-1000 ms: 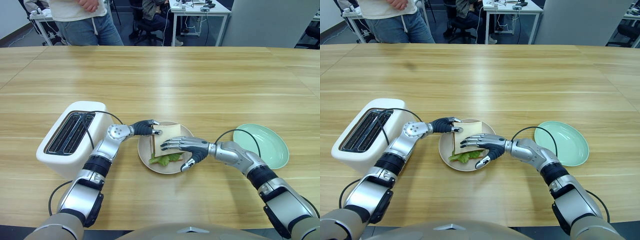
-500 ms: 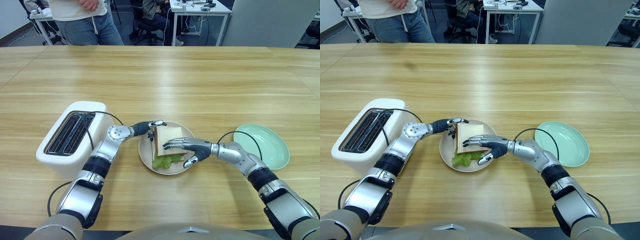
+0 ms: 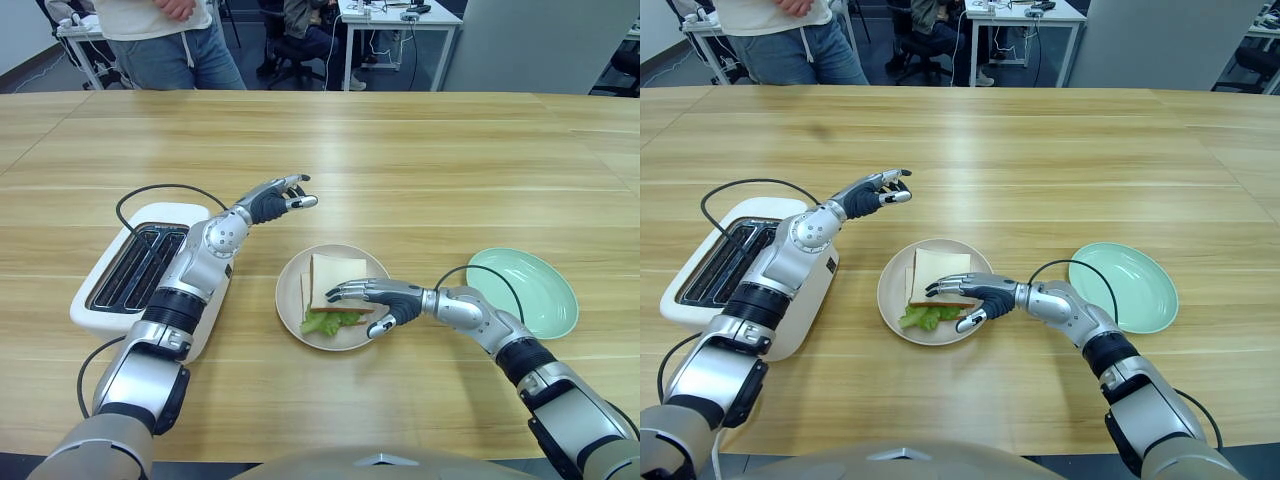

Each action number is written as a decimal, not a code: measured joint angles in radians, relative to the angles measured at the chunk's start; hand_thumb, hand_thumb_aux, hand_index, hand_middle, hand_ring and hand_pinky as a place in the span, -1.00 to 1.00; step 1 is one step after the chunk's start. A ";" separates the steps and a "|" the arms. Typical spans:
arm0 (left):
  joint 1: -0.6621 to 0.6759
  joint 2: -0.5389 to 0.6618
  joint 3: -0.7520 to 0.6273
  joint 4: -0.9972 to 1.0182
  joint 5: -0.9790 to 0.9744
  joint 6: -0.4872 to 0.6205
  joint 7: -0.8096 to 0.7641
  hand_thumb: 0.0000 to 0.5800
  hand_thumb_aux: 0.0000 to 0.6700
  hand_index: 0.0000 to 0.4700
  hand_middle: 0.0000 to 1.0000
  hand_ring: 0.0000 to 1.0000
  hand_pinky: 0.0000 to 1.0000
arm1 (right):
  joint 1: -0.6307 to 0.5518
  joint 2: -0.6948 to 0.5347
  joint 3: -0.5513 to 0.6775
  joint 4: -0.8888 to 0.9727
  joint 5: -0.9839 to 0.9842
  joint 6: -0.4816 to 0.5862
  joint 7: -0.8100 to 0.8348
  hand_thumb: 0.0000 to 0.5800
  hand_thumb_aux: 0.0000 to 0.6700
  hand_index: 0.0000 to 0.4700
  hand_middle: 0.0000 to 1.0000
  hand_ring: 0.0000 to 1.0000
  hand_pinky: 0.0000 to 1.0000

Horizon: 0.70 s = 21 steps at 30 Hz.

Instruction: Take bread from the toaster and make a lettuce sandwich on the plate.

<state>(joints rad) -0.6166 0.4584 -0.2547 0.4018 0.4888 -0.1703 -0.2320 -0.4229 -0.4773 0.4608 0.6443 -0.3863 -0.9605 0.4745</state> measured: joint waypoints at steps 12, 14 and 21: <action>0.043 -0.060 0.033 -0.107 0.012 0.026 0.108 -1.00 -1.00 -1.00 -1.00 -1.00 -1.00 | -0.004 0.020 -0.033 -0.001 -0.021 -0.007 -0.088 -1.00 -1.00 -1.00 -1.00 -1.00 -1.00; 0.055 -0.075 0.063 -0.147 -0.006 0.024 0.137 -1.00 -1.00 -1.00 -1.00 -1.00 -1.00 | -0.008 0.031 -0.068 -0.013 0.003 -0.012 -0.120 -1.00 -1.00 -1.00 -1.00 -1.00 -1.00; 0.137 -0.123 0.170 -0.305 -0.096 0.029 0.198 -1.00 -1.00 -1.00 -1.00 -1.00 -1.00 | -0.014 0.055 -0.170 -0.123 0.202 -0.012 -0.142 -1.00 -1.00 -1.00 -1.00 -1.00 -1.00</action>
<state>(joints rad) -0.4801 0.3358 -0.0845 0.0970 0.3923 -0.1417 -0.0342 -0.4365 -0.4228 0.2903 0.5213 -0.1847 -0.9728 0.3324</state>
